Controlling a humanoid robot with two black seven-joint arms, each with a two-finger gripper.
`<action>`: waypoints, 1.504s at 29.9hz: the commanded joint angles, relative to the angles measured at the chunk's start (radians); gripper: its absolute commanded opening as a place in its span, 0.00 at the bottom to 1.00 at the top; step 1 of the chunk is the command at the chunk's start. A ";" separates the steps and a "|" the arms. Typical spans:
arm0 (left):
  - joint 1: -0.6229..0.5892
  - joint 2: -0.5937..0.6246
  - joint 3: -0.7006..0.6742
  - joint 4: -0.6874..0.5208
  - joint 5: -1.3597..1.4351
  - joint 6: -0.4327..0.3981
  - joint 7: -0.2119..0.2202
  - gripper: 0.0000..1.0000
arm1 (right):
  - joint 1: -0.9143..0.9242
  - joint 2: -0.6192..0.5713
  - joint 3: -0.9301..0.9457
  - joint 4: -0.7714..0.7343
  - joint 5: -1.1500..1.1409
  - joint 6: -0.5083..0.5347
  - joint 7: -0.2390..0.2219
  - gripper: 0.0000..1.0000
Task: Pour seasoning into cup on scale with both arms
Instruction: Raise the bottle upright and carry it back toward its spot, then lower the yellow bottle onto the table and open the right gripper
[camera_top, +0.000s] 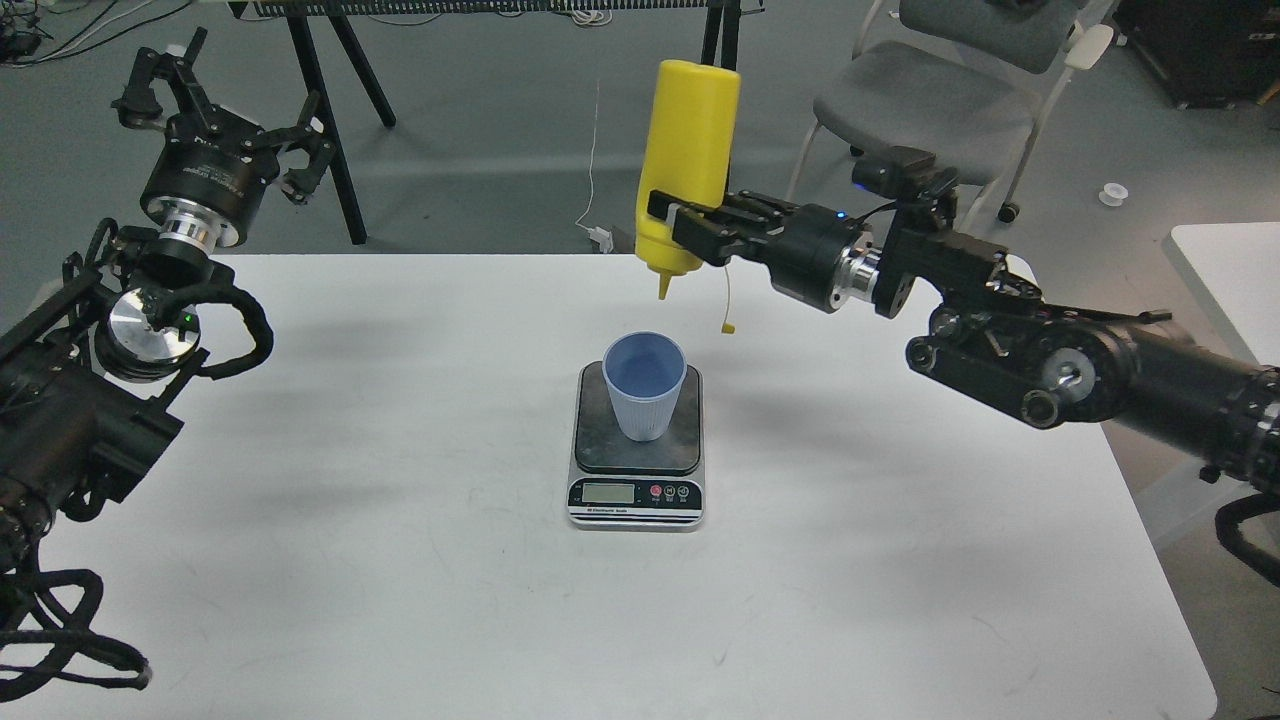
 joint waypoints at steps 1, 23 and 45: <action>0.000 -0.002 0.000 0.000 -0.002 0.000 0.001 1.00 | -0.024 -0.101 0.043 0.046 0.277 0.056 0.000 0.44; -0.003 0.003 0.011 -0.006 0.003 0.015 0.009 1.00 | -0.625 -0.095 0.695 0.115 1.452 0.545 -0.072 0.45; -0.002 0.077 0.017 -0.127 0.008 0.075 0.006 1.00 | -1.021 0.258 0.930 0.109 1.484 0.637 -0.070 0.48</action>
